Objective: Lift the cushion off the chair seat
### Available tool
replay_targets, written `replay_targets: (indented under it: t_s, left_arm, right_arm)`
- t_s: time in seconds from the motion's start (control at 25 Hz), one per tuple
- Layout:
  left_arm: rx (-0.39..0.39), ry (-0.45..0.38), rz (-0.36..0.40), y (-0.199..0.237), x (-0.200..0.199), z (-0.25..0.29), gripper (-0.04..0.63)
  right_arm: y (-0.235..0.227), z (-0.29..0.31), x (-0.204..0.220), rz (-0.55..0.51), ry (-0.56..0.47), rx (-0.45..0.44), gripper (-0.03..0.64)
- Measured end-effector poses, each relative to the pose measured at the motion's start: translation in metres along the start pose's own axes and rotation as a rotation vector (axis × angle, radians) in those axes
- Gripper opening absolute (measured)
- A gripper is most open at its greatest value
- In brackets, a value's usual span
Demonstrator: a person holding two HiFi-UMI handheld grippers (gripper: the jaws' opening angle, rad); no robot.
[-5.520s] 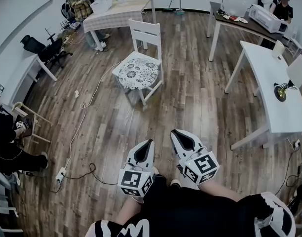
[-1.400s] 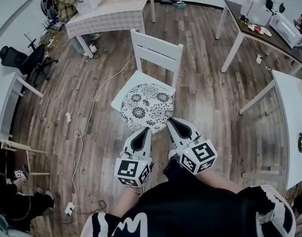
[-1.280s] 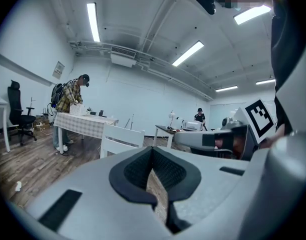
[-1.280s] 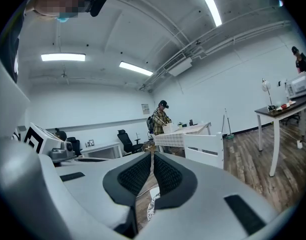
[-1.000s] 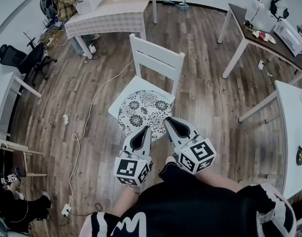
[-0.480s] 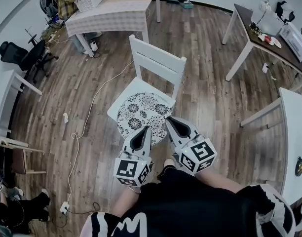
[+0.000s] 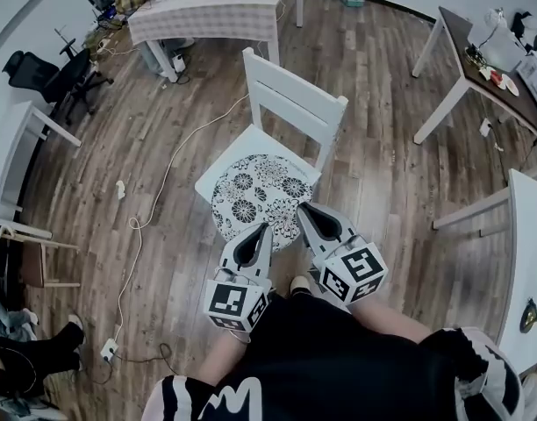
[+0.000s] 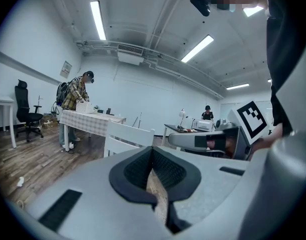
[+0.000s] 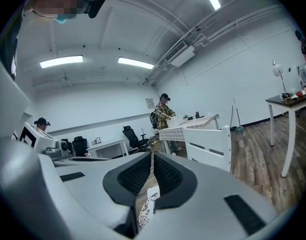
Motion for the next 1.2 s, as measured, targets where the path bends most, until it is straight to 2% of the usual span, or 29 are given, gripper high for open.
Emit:
replay_targets:
  t_s: [0.2, 0.48, 0.68, 1.04, 1.12, 1.2]
  left_arm:
    - [-0.037, 0.024, -0.027, 0.011, 0.016, -0.007, 0.002]
    - [-0.046, 0.048, -0.076, 0.031, 0.04, -0.003, 0.002]
    - [-0.036, 0.059, -0.077, 0.051, 0.046, 0.009, 0.002]
    - [-0.046, 0.09, -0.095, 0.091, 0.064, 0.02, 0.002]
    - [-0.051, 0.097, -0.101, 0.099, 0.068, 0.023, 0.002]
    - [-0.056, 0.101, -0.104, 0.107, 0.071, 0.024, 0.002]
  right_arm:
    - [-0.005, 0.012, 0.015, -0.02, 0.022, -0.008, 0.031]
    - [-0.015, 0.04, 0.046, -0.038, 0.093, 0.01, 0.031]
    - [-0.022, 0.069, 0.053, -0.047, 0.113, 0.002, 0.032]
    - [-0.029, 0.122, 0.086, -0.041, 0.214, -0.013, 0.038]
    - [-0.033, 0.131, 0.094, -0.038, 0.239, -0.012, 0.104]
    - [-0.038, 0.14, 0.102, -0.04, 0.262, -0.001, 0.131]
Point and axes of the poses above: the fingertips, and each gripper's own axes: z forward along the fingers, y to its left, x out of its underside, the point moved 1 cm from there along -z, backward along the fingers, and after that the axes turned 10 degrees about z, right-handed, at the moved point
